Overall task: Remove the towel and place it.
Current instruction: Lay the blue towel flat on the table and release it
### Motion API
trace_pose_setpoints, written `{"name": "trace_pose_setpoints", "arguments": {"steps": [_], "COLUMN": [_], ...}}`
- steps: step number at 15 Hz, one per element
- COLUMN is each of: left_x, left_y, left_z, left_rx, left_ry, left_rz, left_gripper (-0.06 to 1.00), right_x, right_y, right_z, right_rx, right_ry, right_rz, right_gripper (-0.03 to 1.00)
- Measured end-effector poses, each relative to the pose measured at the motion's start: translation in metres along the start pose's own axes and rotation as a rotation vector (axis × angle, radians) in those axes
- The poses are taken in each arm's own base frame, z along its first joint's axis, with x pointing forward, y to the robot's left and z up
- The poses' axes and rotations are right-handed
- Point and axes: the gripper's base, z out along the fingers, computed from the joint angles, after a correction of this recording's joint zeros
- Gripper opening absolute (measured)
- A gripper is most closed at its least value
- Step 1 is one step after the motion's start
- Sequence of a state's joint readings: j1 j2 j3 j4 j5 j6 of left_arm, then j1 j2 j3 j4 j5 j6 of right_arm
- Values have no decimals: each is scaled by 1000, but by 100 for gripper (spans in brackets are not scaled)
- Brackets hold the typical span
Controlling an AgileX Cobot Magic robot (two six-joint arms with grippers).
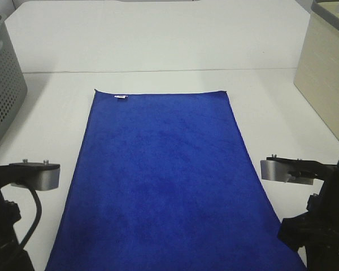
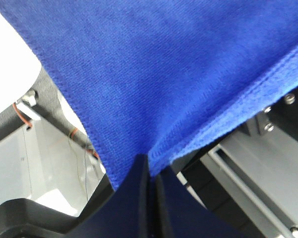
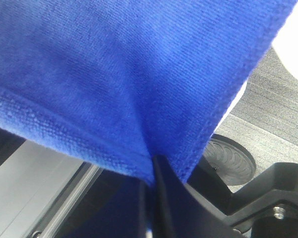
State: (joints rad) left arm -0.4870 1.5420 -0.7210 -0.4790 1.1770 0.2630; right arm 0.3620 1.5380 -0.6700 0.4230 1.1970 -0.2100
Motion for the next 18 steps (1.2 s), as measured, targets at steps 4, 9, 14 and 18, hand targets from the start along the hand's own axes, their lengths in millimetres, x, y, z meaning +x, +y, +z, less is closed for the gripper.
{"name": "trace_pose_setpoints", "arguments": {"steps": [4,9,14,18], "left_x": [-15,-19,-22,-43], "left_y": [12,16,19,20], "left_z": [26,36,39,33], "left_rx": [25,40,38,10], "left_ry": [132,177,197,185], "left_rz": [-16,2,2,32], "left_gripper": [0,0,0,0], "right_x": [-12,-26,-39,-48], "right_y": [-6,-15,-20,-25], "right_z": [14,35,48,50], "right_rx": [-18,-46,-68,-46], "right_ry": [90,211,281,309], "right_rz": [32,92,113,107], "right_gripper": [2,2,2,2]}}
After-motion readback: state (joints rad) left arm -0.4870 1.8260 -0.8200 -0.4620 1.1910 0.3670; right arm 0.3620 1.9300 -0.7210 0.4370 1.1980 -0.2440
